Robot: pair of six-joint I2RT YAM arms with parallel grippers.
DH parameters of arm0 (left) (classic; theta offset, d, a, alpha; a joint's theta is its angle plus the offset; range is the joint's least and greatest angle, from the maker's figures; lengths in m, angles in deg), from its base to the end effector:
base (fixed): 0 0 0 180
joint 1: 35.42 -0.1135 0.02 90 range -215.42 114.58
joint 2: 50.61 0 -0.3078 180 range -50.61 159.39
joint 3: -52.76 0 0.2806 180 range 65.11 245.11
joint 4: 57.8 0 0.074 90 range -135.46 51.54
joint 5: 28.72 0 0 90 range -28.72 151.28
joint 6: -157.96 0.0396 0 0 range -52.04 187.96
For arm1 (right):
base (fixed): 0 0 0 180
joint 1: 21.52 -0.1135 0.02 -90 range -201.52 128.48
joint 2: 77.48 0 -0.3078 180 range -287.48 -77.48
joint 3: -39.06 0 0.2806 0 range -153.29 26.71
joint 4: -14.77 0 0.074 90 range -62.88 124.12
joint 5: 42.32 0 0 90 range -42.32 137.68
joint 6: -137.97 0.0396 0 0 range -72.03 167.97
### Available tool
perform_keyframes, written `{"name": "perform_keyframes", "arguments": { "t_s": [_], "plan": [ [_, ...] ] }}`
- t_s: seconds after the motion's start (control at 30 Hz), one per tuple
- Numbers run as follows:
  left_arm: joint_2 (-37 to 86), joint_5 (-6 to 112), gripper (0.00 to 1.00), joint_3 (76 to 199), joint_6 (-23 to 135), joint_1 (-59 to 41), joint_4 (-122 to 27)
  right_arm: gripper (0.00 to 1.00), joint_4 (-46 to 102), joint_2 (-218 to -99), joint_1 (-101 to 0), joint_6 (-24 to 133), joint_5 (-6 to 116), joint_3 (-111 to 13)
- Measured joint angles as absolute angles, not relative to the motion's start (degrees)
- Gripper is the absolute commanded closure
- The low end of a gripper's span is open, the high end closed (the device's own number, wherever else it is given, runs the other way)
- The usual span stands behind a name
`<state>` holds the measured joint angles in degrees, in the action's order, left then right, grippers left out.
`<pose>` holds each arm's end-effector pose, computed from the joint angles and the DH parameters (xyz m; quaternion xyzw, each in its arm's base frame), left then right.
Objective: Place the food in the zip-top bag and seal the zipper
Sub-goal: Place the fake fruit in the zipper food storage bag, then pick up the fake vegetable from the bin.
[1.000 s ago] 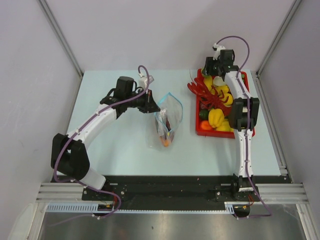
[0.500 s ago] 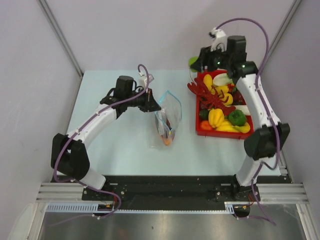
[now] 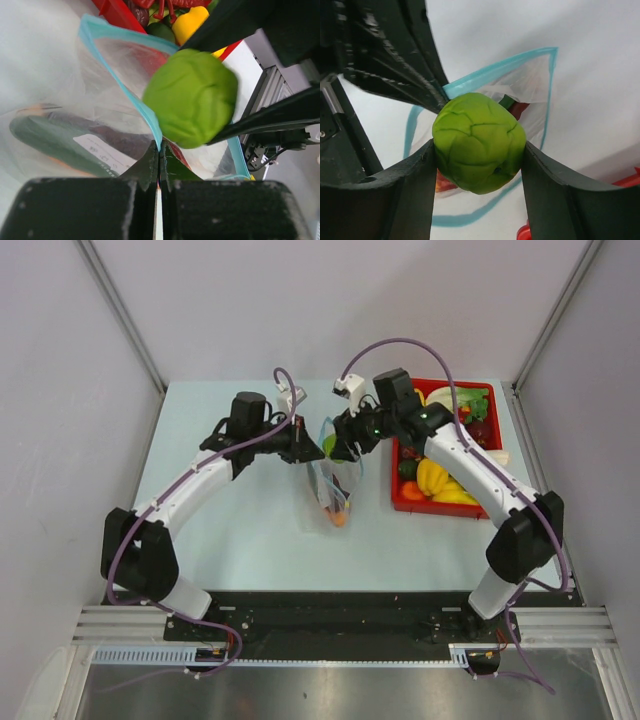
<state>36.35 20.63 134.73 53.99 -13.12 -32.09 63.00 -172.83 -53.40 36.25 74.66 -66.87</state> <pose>0.3350 -0.1653 0.3433 0.2306 0.8003 -0.4313 0.3469 0.3396 0.2324 0.4047 -0.4196 0.7721 0.2812 0.3857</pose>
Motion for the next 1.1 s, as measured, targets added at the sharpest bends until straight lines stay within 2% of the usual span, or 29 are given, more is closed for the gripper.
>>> {"name": "perform_keyframes", "arguments": {
  "t_s": [0.07, 0.13, 0.33, 0.43, 0.7, 0.83, 0.97, 1.1],
  "plan": [
    [36.06, 20.63, 1.0, 134.34, 53.96, -13.12, -32.07, 0.08, 63.26, -174.29, -53.92, 36.2, 73.86, -66.87],
    [35.87, 20.61, 1.0, 134.21, 53.94, -13.12, -32.13, 0.01, 63.98, -175.45, -54.25, 36.38, 73.31, -67.19],
    [35.6, 20.59, 1.0, 134.21, 53.94, -13.12, -32.26, 0.0, 65.88, -176.37, -52.87, 38.08, 73.55, -71.76],
    [35.6, 20.59, 1.0, 134.19, 53.94, -13.12, -32.4, 0.0, 65.8, -176.02, -49.07, 39.7, 74.18, -74.54],
    [35.6, 20.35, 1.0, 134.19, 54.03, -13.12, -32.44, 0.0, 68.11, -177.63, -31.52, 39.44, 73.27, -78.91],
    [35.6, 20.33, 1.0, 134.21, 54.4, -13.12, -31.96, 0.06, 71.7, -182.09, -23.89, 36.44, 71.45, -81.25],
    [35.6, 20.33, 1.0, 134.21, 54.58, -13.32, -31.24, 0.07, 78.69, -184.5, -19.41, 34.15, 71.34, -81.2],
    [35.6, 20.28, 1.0, 134.21, 54.51, -13.53, -31.22, 0.06, 82.41, -181.02, -18.01, 33.23, 72.46, -75.13]
  ]
}}
